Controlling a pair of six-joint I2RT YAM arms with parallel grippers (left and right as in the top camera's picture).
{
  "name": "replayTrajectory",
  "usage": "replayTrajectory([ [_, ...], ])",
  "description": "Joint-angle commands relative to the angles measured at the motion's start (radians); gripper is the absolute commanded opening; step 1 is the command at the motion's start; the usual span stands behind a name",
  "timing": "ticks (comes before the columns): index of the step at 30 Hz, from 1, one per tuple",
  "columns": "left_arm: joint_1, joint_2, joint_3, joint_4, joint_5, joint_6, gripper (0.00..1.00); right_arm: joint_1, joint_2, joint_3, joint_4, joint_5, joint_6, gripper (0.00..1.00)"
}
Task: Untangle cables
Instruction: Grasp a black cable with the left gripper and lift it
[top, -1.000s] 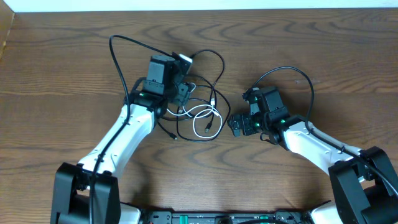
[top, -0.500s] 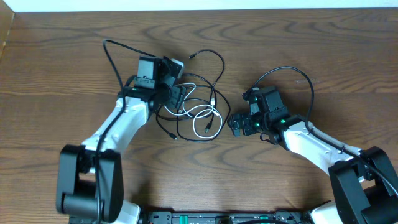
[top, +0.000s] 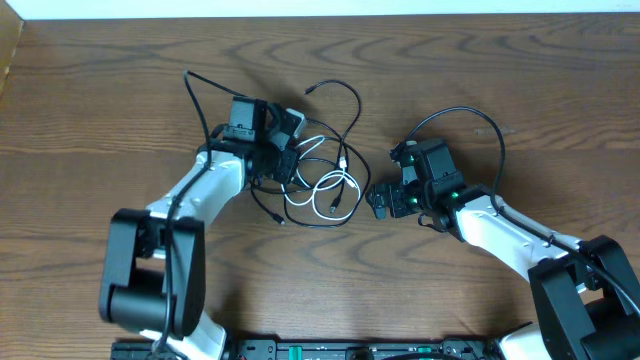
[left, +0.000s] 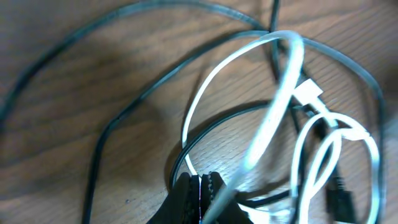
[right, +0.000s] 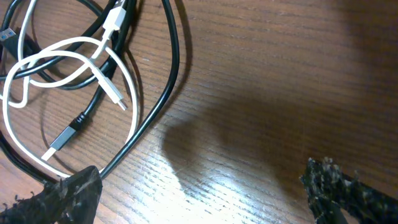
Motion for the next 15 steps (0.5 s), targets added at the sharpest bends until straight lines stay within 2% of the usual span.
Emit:
replayTrajectory([
  [1,0.004,-0.113,0.006,0.000,0.056,-0.030,0.08,0.002,0.008,-0.004,0.001,0.011,0.001,0.99],
  [3,0.004,-0.172,0.006,0.000,0.084,-0.037,0.08,0.002,0.008,-0.004,0.001,0.011,0.002,0.99],
  [10,0.004,-0.404,0.006,0.004,0.095,-0.188,0.08,0.002,0.008,-0.004,0.002,0.008,0.000,0.99],
  [15,0.004,-0.557,0.006,0.004,0.121,-0.266,0.08,0.000,0.008,-0.004,0.025,-0.187,-0.166,0.99],
])
